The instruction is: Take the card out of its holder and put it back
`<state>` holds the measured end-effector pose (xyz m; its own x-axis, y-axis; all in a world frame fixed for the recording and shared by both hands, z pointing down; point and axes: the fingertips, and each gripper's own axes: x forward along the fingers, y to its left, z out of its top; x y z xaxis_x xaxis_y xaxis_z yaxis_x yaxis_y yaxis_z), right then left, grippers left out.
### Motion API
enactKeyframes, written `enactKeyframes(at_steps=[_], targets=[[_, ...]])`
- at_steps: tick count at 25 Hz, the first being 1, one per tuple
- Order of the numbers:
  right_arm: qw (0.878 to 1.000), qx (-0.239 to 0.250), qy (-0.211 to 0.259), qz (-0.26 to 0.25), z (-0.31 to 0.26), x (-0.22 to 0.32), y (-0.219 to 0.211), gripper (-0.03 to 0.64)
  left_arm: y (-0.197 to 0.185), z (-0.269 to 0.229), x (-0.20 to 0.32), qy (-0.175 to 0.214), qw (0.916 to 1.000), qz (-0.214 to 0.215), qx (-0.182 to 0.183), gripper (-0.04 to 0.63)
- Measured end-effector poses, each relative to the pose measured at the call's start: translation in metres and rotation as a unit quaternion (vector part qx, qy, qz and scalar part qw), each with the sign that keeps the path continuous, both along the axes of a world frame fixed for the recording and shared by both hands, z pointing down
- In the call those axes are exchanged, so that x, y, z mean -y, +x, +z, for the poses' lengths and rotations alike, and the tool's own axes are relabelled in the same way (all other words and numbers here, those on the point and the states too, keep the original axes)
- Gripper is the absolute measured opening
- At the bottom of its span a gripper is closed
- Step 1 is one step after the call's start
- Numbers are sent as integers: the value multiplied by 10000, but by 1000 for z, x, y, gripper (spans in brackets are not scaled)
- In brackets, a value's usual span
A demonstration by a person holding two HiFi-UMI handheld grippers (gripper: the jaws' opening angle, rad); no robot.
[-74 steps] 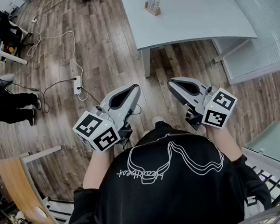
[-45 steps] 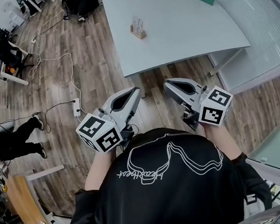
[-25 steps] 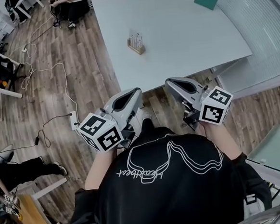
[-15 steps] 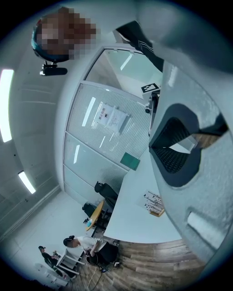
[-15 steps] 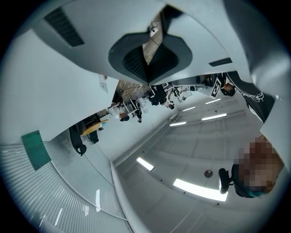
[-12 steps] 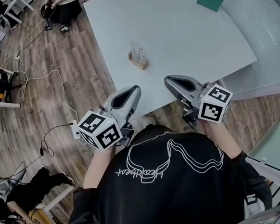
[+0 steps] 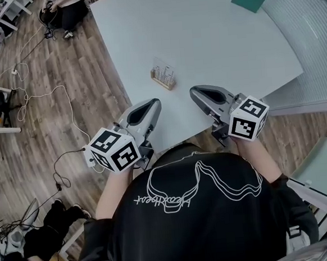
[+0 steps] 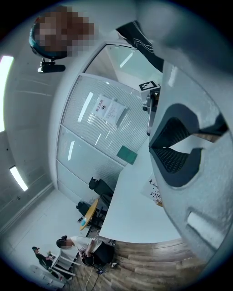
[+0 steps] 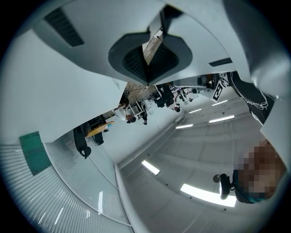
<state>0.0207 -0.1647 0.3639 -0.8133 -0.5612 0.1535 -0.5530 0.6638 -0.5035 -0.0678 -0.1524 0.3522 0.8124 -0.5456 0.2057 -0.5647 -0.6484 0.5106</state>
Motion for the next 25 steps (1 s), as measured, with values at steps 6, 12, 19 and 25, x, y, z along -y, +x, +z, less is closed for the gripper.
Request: enactKeyframes(at_steps=[6,12,19,25], targets=[[9999,-31,-40,119,18,25,-5,18,-11,19,21,-194,9998,-31,42,12],[9992,-303,-147,202,43,44,-9,67,-22,35,32,-375,9992,-133,83,12],[9976,-581,-261,275,81,60,-15,109,-37,58,40,-593,9977,-315,97,12],[9950,-920,-243,288,110,82,-21,127,-49,79,46,-844,9953,-462,79,12]])
